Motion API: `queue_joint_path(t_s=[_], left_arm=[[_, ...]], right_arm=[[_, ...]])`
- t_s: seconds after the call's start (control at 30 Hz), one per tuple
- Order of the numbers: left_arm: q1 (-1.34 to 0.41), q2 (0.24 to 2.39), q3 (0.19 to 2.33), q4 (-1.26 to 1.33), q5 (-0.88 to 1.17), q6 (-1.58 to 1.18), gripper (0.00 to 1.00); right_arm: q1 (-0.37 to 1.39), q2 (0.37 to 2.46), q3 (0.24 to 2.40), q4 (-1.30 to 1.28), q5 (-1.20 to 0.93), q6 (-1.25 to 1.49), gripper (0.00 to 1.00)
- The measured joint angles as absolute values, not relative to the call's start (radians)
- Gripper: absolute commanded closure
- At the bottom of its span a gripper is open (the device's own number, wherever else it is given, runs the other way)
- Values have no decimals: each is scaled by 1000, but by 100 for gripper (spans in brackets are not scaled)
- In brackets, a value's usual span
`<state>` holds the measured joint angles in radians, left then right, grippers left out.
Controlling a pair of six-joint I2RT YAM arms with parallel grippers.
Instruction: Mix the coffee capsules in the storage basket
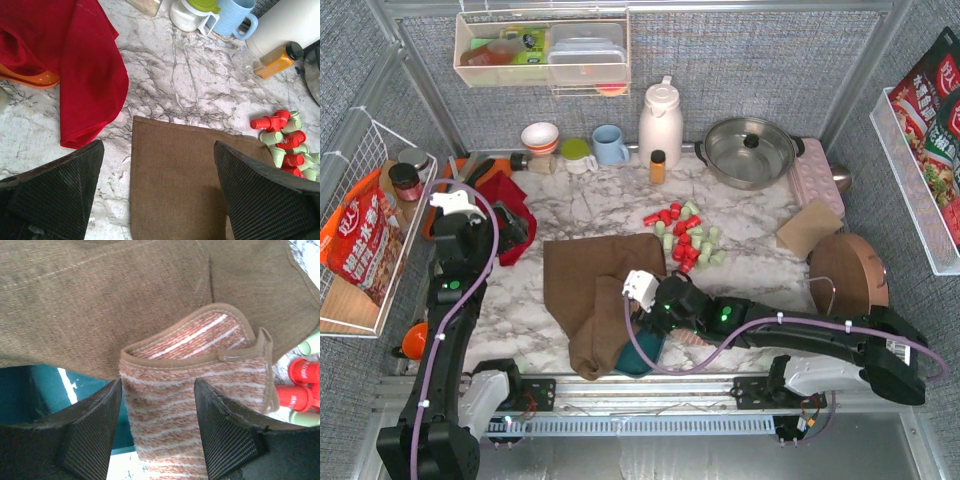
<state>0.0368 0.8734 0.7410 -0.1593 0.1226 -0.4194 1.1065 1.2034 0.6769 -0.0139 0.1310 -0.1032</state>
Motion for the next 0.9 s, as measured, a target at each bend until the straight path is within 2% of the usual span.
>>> queue_joint_path(t_s=[0.27,0.47,0.8,0.83,0.9], left_arm=[[37,873,741,-159,122,-423,1],[37,873,741,-159,121,-423,1],[36,862,741,-160,112,-427,1],[36,860,741,-160,112,-427,1],[36,856,740,-160,112,-426,1]], right_arm=[[1118,1214,672,-14,248,-114,33],[1127,1220,653,-9,252,-98,35],[1132,1224,649,0,243,-54,70],[1132,1223,649,3,246,-54,77],[1132,1223,652,0,250,-54,99]])
